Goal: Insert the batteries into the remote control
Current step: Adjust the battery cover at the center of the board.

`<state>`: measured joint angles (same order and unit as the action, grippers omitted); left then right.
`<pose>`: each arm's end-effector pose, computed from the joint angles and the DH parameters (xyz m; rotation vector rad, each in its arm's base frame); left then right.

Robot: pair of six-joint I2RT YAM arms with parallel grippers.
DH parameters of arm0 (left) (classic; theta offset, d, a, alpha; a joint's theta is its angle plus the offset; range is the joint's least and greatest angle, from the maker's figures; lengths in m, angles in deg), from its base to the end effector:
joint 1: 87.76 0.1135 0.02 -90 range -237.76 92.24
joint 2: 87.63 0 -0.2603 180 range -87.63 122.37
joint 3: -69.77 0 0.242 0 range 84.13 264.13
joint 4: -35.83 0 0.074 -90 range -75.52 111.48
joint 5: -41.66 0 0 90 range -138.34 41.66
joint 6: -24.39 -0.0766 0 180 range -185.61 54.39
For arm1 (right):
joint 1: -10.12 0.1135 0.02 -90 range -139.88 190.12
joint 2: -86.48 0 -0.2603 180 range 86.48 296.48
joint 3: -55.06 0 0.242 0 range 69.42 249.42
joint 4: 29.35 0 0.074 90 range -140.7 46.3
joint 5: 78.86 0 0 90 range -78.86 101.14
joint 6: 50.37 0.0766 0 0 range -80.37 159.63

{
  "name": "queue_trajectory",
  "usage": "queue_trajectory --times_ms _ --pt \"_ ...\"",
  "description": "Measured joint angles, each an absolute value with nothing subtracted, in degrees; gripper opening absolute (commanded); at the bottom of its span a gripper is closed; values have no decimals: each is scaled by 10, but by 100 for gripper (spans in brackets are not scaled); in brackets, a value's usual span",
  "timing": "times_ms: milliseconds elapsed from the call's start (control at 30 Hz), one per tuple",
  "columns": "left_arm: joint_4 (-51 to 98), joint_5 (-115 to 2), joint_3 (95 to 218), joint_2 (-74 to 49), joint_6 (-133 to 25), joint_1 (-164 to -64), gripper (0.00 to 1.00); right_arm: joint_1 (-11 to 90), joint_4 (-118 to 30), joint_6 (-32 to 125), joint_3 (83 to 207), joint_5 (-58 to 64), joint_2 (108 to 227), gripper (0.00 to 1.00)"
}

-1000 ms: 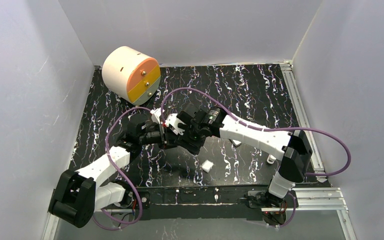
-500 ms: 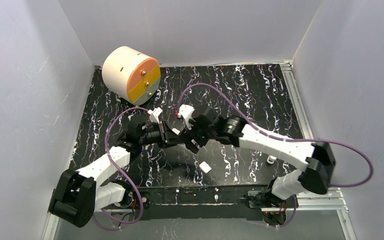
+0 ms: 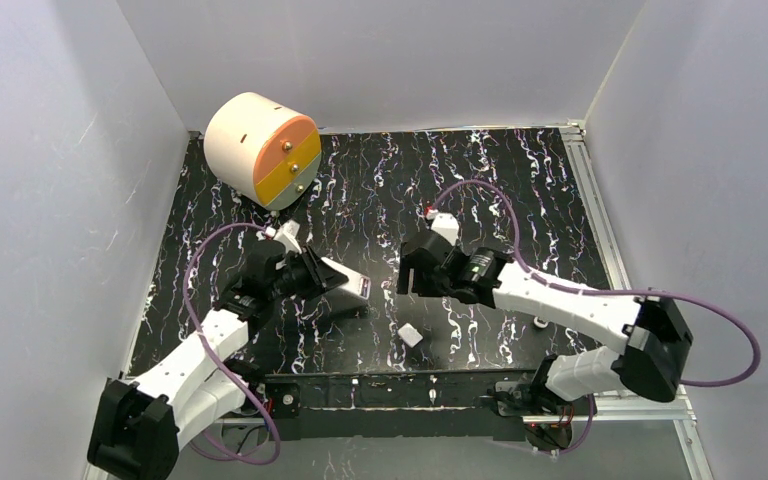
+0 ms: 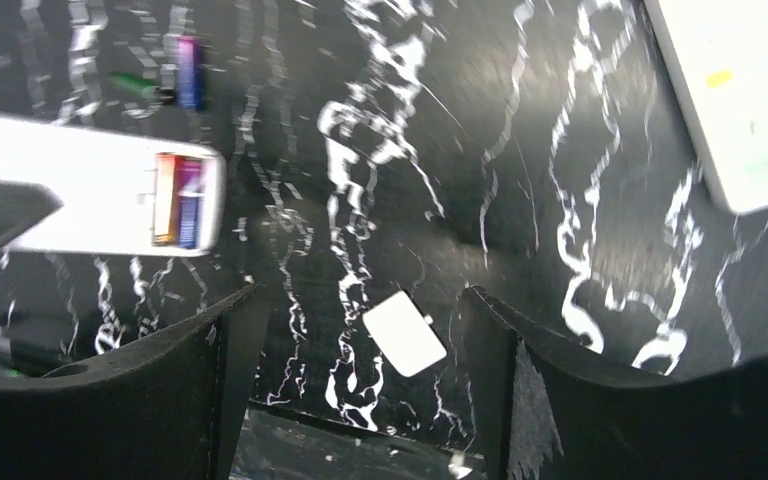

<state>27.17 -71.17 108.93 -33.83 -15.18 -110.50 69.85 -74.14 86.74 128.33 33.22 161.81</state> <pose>0.2036 -0.1176 0.2052 -0.2357 2.1431 -1.1848 0.1736 0.2403 0.2508 -0.0782 2.3608 0.4740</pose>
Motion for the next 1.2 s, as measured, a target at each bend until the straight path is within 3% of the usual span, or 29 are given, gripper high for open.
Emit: queue_trajectory --times_ms 233,533,1200 --pt "144 -608 1109 -390 -182 -1105 0 709 -827 1092 1283 334 1712 83" --pt "93 -566 1122 -406 -205 -1105 0 733 -892 1236 1322 276 1819 84" --pt "89 -563 1122 -415 -217 -1105 0 747 -929 1325 1356 227 1882 72"
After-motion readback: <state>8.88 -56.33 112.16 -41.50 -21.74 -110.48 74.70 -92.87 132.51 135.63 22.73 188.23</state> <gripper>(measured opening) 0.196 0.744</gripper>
